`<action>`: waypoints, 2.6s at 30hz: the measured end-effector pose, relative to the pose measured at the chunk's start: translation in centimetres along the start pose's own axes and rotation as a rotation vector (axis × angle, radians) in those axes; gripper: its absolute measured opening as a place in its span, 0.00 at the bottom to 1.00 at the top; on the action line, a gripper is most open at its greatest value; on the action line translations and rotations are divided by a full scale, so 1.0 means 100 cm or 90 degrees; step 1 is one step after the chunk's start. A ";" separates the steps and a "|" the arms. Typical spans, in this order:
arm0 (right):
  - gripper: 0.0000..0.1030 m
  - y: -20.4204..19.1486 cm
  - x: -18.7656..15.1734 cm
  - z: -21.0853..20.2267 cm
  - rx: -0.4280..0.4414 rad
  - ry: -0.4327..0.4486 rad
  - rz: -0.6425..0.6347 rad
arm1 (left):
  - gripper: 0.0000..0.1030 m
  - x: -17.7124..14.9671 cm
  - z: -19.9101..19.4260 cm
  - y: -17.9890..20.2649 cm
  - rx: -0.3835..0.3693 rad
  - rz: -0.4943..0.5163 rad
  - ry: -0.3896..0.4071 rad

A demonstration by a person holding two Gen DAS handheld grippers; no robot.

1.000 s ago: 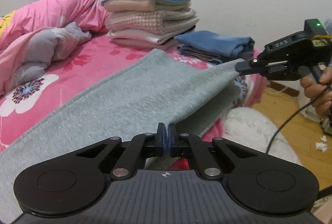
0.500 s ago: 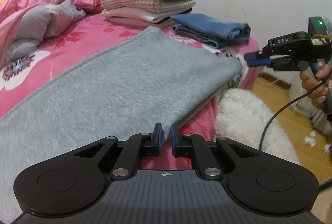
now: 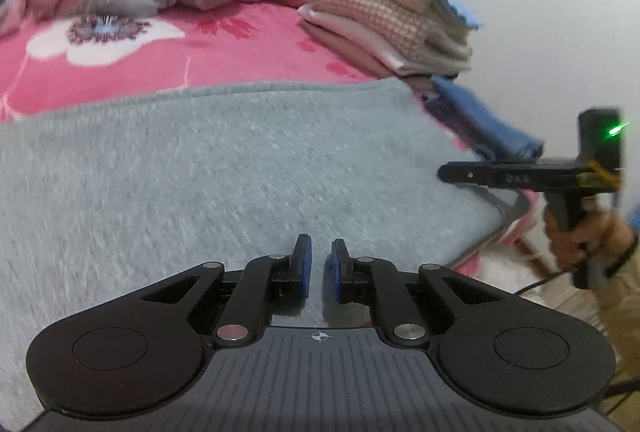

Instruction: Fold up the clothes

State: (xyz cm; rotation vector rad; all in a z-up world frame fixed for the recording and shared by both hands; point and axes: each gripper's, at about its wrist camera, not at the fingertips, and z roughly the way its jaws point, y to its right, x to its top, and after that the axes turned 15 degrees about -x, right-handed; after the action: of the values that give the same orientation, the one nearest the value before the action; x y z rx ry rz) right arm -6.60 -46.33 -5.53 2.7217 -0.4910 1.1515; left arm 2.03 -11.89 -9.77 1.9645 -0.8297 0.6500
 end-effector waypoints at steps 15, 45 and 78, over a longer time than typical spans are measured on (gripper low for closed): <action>0.07 -0.032 0.089 0.089 -0.010 -0.060 0.022 | 0.10 -0.007 -0.014 -0.019 -0.044 -0.051 0.036; 0.16 -0.034 -0.013 -0.028 -0.092 0.000 0.125 | 0.39 -0.063 -0.307 -0.043 0.503 -0.199 0.309; 0.19 -0.165 0.067 0.052 0.153 -0.018 0.133 | 0.49 -0.087 -0.261 -0.103 0.413 -0.228 0.259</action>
State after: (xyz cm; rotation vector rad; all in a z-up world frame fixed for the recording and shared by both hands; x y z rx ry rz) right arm 7.05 -33.82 -4.43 2.9514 -0.6962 1.3004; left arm 1.21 17.47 -8.90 2.3432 0.0056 1.1445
